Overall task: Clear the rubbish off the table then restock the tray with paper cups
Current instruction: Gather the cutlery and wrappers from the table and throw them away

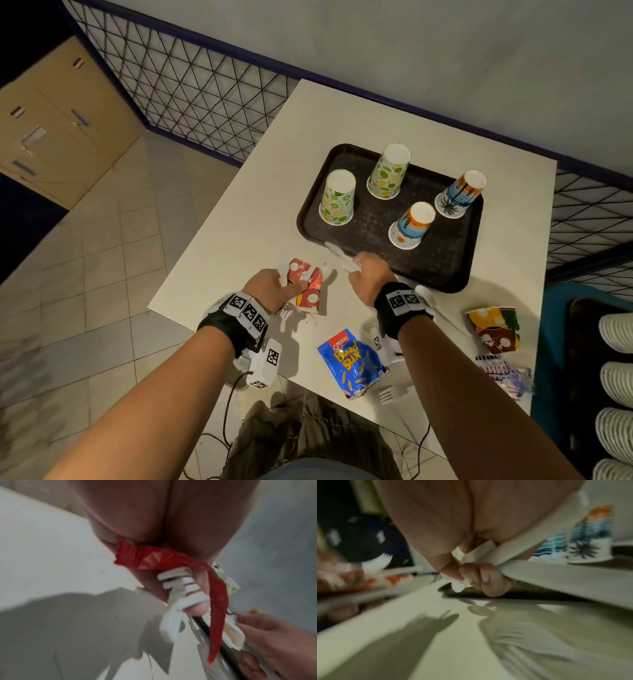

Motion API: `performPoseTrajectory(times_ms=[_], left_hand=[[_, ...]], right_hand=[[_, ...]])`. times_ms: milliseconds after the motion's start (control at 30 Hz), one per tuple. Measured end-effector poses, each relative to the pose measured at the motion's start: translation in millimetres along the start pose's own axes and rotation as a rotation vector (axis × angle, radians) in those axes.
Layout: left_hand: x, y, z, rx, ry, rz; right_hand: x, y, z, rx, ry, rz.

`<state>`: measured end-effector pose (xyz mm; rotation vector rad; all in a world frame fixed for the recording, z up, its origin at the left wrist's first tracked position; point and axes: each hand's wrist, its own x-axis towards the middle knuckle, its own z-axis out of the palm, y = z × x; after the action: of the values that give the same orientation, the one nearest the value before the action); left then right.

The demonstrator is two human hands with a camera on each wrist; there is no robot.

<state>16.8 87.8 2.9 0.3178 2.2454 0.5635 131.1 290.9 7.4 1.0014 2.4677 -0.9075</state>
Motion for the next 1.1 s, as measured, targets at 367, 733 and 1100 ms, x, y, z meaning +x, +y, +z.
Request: performPoseTrajectory(times_ms=[367, 733, 1100], left_hand=[[-2.3, 10.6, 44.4, -0.722, -0.059, -0.148], [3.1, 22.7, 44.6, -0.877, -0.165, -0.233], [17.1, 15.3, 29.2, -0.532, -0.04, -0.172]], right_hand=[[-35.2, -56.2, 32.2, 0.192, 0.131, -0.149], [-35.0, -51.2, 50.0, -0.018, 0.116, -0.213], [-35.6, -38.4, 42.8, 0.448, 0.262, -0.163]])
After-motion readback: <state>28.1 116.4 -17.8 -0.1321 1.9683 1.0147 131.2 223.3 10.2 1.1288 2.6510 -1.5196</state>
